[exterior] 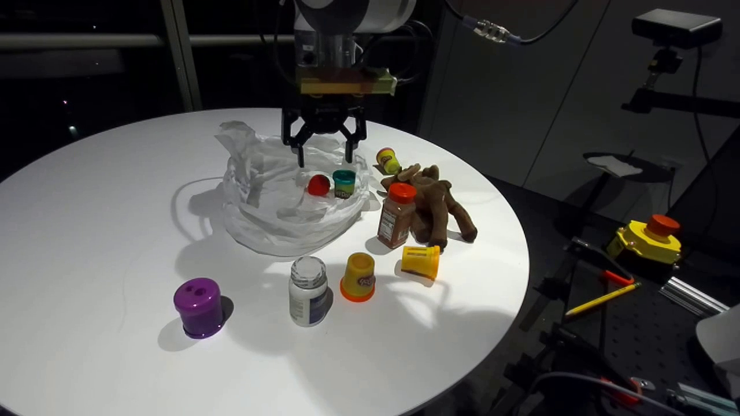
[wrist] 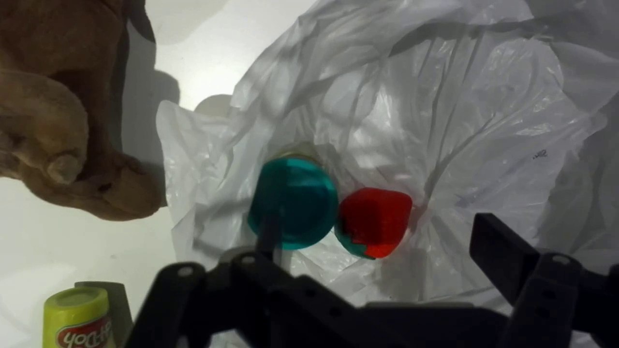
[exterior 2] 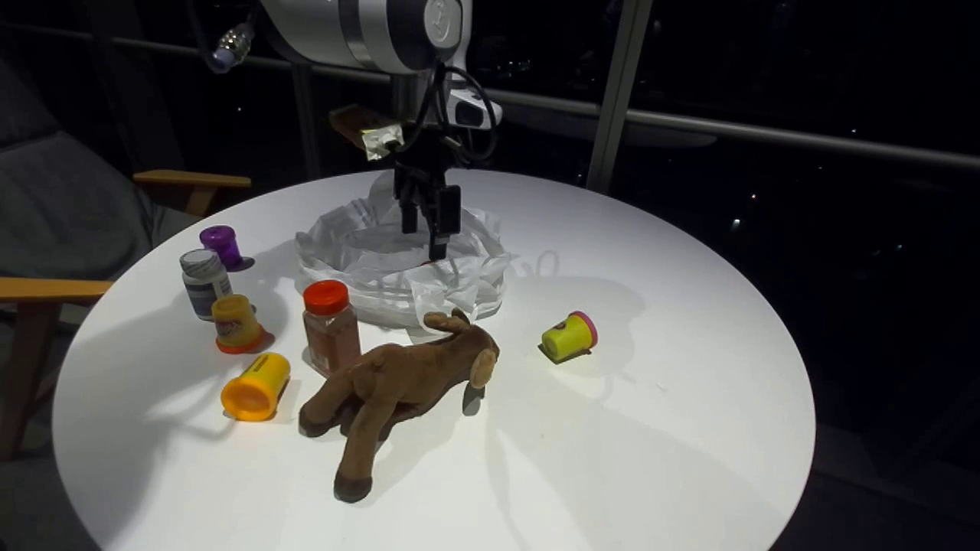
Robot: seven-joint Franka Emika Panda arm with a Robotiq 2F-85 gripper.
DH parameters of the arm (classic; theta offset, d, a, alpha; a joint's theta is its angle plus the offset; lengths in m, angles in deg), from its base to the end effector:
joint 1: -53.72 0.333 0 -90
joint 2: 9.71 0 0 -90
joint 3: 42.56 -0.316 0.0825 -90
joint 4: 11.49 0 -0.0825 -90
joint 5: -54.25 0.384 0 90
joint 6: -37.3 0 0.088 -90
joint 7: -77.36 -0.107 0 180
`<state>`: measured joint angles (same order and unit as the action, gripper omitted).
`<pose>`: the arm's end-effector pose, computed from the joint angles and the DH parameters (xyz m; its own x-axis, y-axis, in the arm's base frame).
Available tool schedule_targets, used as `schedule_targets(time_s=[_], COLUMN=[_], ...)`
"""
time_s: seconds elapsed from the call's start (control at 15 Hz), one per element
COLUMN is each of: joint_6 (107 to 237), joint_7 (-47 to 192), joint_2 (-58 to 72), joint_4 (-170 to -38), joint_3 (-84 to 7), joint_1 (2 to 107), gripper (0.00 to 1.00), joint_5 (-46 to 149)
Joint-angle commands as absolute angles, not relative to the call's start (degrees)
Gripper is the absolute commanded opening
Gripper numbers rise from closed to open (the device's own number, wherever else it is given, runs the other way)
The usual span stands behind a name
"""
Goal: Remove the contents from the white plastic bag and put them on the table one at a time
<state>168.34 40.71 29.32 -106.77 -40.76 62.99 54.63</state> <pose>0.6712 0.0904 0.2057 0.8730 -0.4863 -0.0365 -0.4846 -0.8735 0.0459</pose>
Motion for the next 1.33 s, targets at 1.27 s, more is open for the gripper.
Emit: schedule_targets(time_s=[1.27], joint_6=[181.2], joint_7=[23.9], joint_2=[36.6], joint_4=[-103.8], joint_3=[-36.0], joint_1=[68.8], gripper=[1.00], joint_5=[55.3])
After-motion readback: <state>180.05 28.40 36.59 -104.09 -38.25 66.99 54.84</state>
